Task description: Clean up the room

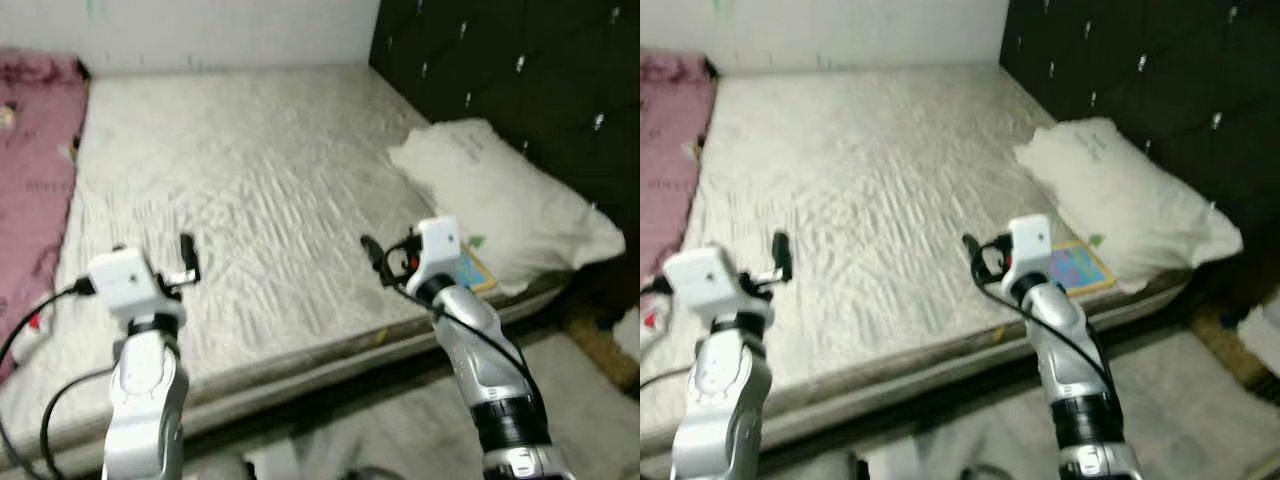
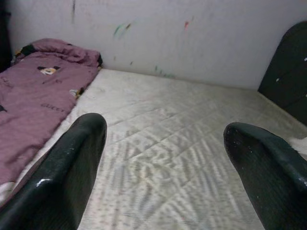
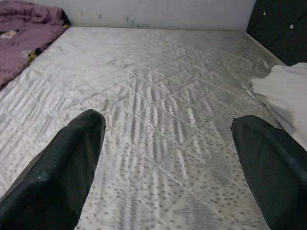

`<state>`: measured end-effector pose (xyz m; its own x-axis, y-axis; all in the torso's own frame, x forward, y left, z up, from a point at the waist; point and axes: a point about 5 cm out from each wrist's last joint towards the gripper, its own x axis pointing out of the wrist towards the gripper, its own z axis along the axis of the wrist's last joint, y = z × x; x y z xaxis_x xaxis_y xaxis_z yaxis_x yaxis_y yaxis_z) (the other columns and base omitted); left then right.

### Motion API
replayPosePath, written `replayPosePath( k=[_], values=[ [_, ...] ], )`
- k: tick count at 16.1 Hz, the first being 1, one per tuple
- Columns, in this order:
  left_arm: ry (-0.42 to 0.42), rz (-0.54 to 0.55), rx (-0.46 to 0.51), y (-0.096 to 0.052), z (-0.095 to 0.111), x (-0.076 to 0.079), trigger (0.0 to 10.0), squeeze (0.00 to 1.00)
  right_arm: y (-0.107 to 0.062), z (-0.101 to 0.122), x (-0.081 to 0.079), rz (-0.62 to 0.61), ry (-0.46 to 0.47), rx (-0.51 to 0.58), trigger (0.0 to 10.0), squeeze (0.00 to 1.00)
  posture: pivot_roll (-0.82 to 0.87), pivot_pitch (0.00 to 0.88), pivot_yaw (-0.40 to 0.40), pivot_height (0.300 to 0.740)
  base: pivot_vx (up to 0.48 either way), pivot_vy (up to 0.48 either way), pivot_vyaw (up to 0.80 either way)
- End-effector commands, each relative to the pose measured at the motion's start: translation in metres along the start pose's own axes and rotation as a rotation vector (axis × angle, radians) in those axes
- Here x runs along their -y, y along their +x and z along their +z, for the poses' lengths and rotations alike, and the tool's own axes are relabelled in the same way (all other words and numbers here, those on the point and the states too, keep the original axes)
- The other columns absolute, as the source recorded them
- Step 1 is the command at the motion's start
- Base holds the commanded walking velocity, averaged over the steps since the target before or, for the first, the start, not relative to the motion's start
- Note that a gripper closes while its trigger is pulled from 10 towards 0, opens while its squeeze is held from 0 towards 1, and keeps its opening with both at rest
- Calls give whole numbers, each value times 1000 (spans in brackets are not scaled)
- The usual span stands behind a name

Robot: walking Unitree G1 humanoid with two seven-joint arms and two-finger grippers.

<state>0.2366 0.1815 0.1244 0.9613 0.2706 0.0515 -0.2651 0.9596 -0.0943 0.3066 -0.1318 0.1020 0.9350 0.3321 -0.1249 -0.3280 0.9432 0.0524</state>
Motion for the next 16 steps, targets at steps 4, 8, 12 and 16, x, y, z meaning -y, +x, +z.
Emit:
replayPosePath(
  k=[4,8,12,16],
  values=[
    [6,7,13,2,3,-2,10000,0,4,6,-6,26,-4,19,10000,0,30,0,-77,740,0,480,0],
    [7,5,14,2,3,-1,10000,0,4,7,-7,32,-25,27,10000,0,32,0,-78,740,0,480,0],
    [33,10,38,2,6,-2,10000,0,5,8,-10,47,-44,46,10000,0,38,0,-76,740,0,360,800],
    [44,3,26,3,5,-2,10000,0,5,7,-11,54,-43,45,10000,0,40,0,-74,740,0,0,800]
  ],
)
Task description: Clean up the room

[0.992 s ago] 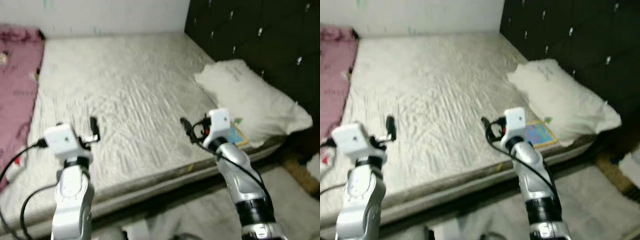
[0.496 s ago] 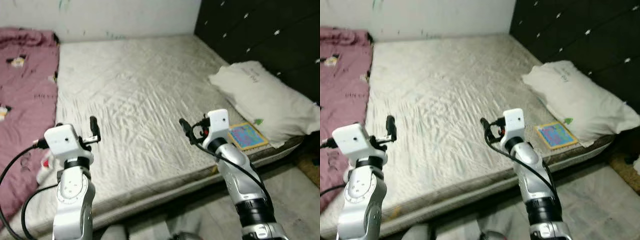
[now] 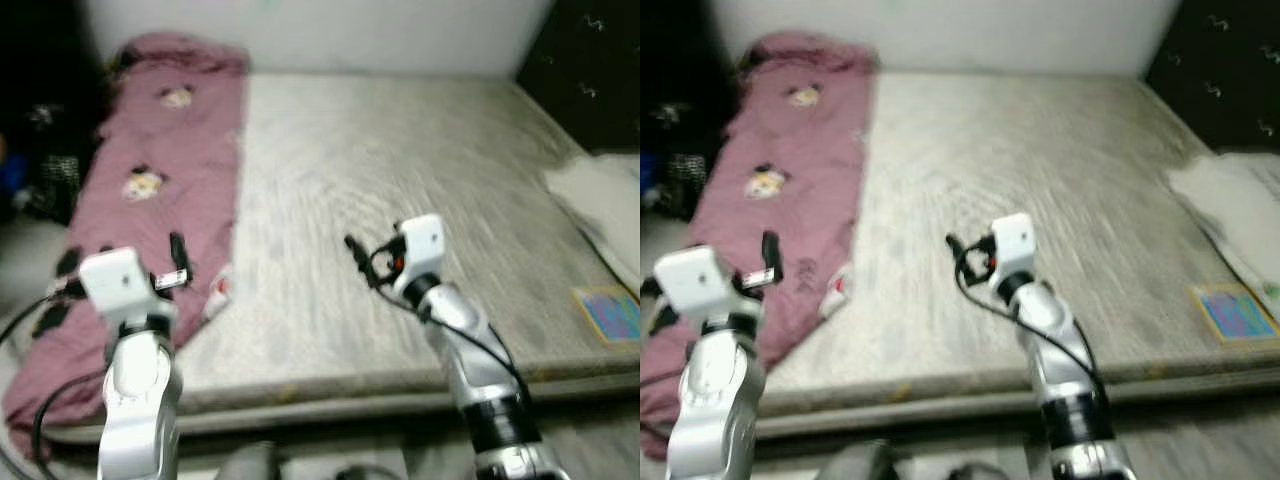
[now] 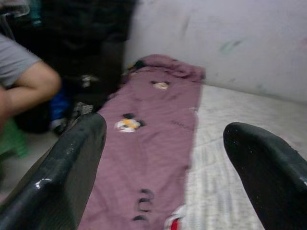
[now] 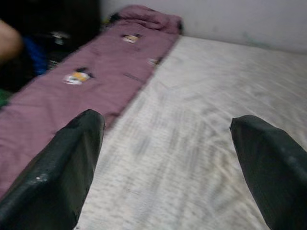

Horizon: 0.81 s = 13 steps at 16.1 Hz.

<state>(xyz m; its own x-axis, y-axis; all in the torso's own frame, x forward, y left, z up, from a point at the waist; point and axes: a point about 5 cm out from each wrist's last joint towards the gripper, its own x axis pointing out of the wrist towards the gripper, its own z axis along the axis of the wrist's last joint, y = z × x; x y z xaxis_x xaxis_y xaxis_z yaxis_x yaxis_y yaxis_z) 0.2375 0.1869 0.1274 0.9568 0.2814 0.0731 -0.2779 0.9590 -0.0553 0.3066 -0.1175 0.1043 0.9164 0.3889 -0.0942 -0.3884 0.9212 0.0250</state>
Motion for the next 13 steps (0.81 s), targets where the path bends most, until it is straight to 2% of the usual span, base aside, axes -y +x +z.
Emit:
replayPosePath(
  k=[1,2,13],
  values=[
    [-13,-15,-9,1,1,4,10000,0,0,4,2,-6,-9,16,10000,0,40,0,-74,740,0,480,800],
    [-11,-13,-11,1,0,3,10000,0,1,4,2,-4,-9,17,10000,0,40,0,-71,740,0,480,794],
    [-12,-2,-17,2,-1,3,10000,0,5,6,4,-14,12,7,10000,0,35,0,-75,740,0,480,0]
  ],
)
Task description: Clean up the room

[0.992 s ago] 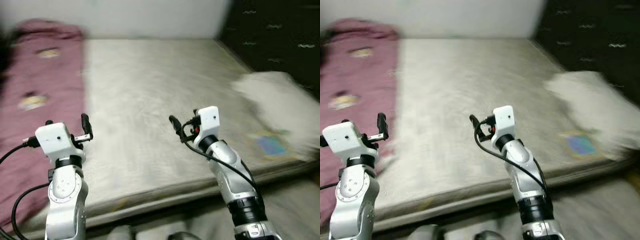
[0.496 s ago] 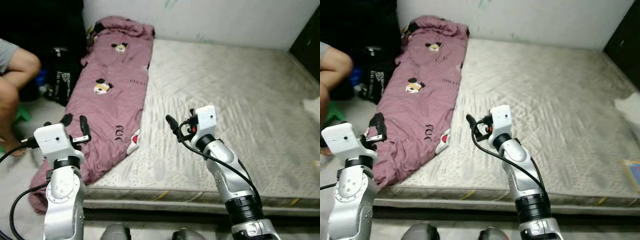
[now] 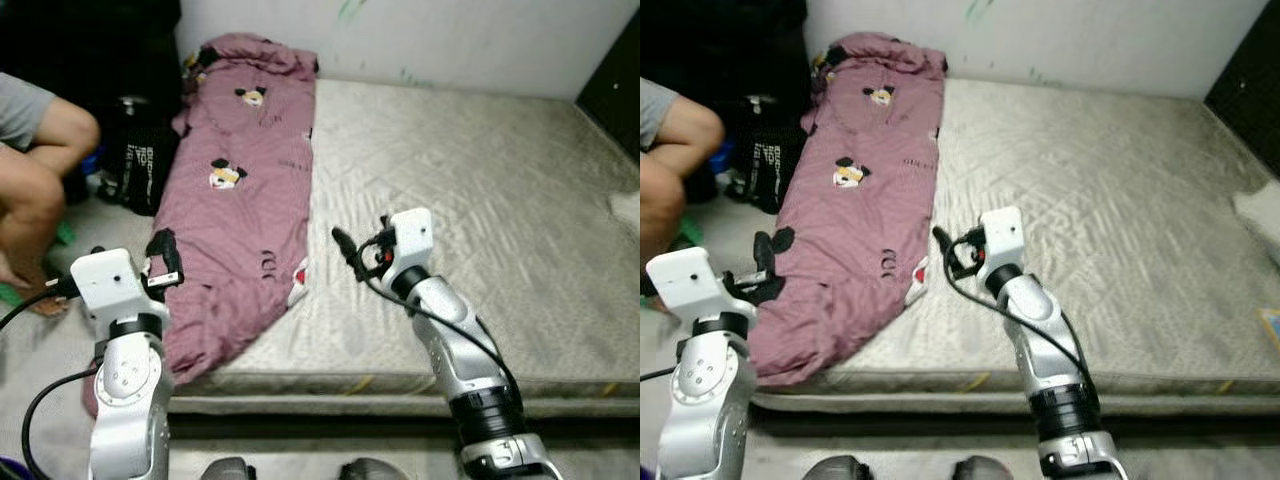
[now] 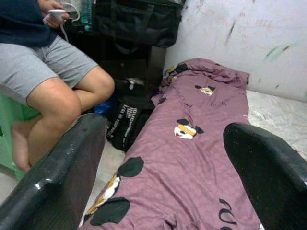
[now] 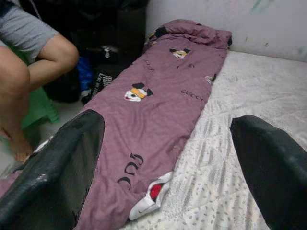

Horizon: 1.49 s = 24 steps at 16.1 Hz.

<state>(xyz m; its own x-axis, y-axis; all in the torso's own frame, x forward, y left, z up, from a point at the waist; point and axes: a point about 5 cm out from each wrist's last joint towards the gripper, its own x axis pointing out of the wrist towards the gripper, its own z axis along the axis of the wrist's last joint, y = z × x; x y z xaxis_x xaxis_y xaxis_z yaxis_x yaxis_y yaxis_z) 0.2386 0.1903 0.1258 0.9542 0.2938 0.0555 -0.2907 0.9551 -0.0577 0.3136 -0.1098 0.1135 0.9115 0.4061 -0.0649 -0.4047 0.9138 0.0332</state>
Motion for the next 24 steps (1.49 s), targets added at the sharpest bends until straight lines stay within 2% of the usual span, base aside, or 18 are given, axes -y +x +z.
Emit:
replayPosePath(
  k=[1,5,7,10,11,12,14,15,16,17,18,20,21,22,23,24],
  values=[
    [-14,-17,1,0,1,6,10000,0,-3,-4,9,-34,6,-24,10000,0,35,0,-75,740,0,480,-800],
    [-27,-21,4,1,2,6,10000,0,-2,-3,9,-27,15,-19,10000,0,34,0,-75,740,0,480,-736],
    [-28,-22,8,2,3,6,10000,0,0,-4,9,-31,14,-25,10000,0,37,0,-75,740,0,480,0],
    [-26,-17,13,6,4,6,10000,0,6,-4,12,-25,60,-64,10000,0,39,0,-72,740,0,480,0],
    [-11,-11,37,7,7,5,10000,0,9,-2,13,-24,46,-65,10000,0,40,0,-72,740,0,480,0],
    [40,-1,77,9,11,3,10000,0,14,-2,10,-14,45,-95,10000,0,40,0,-71,740,0,0,0],
    [70,66,55,10,8,-3,10000,0,18,2,2,0,-5,-68,10000,0,39,0,-73,740,0,0,0],
    [46,54,36,7,8,-4,10000,0,22,12,-5,22,27,-1,10000,0,39,0,-74,740,0,0,0],
    [33,33,36,5,8,-5,10000,0,24,18,-8,62,10,46,10000,0,39,0,-71,740,0,0,0],
    [59,7,52,3,9,-7,10000,0,25,23,-9,50,-29,76,10000,0,42,0,-72,740,0,0,0],
    [108,1,67,0,7,-10,10000,0,28,23,-7,27,-24,75,10000,0,44,0,-77,740,0,0,0],
    [127,49,50,-8,2,-20,10000,0,33,21,-2,-75,90,31,10000,0,53,0,-83,740,0,0,0],
    [127,60,80,-11,6,-19,10000,0,29,20,-6,-47,70,50,10000,0,71,0,-86,740,0,0,0],
    [170,117,55,-15,2,-21,10000,0,25,14,-8,-43,75,44,10000,0,75,0,-87,740,0,0,0],
    [159,145,19,-19,-1,-22,10000,0,22,9,-9,-45,95,35,10000,0,75,0,-86,740,0,0,0],
    [114,92,11,-22,-2,-21,10000,0,19,6,-9,-53,94,28,10000,0,71,0,-84,740,0,0,0]
  ],
)
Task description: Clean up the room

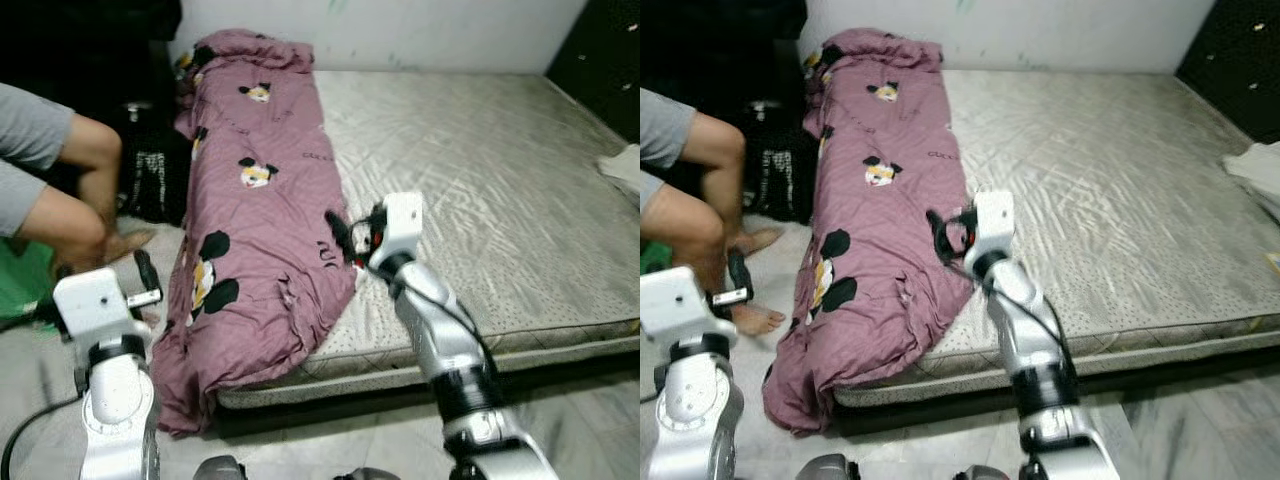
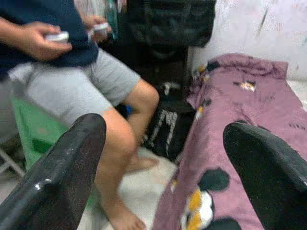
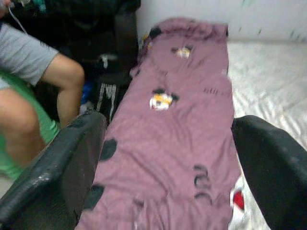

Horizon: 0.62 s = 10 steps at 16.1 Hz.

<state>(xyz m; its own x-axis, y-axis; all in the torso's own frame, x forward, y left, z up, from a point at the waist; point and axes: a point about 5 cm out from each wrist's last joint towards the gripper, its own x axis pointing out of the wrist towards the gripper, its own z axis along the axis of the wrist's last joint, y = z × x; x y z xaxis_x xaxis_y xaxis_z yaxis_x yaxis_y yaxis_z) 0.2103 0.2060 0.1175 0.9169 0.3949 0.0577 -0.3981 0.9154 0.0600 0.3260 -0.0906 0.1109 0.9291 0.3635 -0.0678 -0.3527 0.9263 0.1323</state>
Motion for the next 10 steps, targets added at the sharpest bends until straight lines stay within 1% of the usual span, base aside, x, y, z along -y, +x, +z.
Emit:
replayPosePath(
  k=[1,2,4,5,6,8,10],
  values=[
    [-11,-46,15,-3,3,1,10000,0,-2,6,4,-18,-10,26,10000,0,62,0,-82,740,0,0,0],
    [-6,-52,11,-5,0,1,10000,0,-3,5,7,-46,3,24,10000,0,58,0,-79,740,0,0,0],
    [4,-57,12,-4,2,4,10000,0,-6,3,10,-71,-6,13,10000,0,58,0,-77,740,0,0,0],
    [4,-70,-1,-7,1,7,10000,0,-10,-1,14,-97,-1,-4,10000,0,50,0,-77,740,0,0,0],
    [1,-71,-9,-8,0,7,10000,0,-11,-1,15,-107,-1,-7,10000,0,50,0,-77,740,0,0,0],
    [-3,-81,-9,-9,0,8,10000,0,-13,-2,15,-101,-1,-13,10000,0,54,0,-81,740,0,0,0],
    [-32,-94,-14,-10,1,11,10000,0,-15,-5,13,-98,-14,-31,10000,0,52,2,-77,740,0,0,0]
  ],
)
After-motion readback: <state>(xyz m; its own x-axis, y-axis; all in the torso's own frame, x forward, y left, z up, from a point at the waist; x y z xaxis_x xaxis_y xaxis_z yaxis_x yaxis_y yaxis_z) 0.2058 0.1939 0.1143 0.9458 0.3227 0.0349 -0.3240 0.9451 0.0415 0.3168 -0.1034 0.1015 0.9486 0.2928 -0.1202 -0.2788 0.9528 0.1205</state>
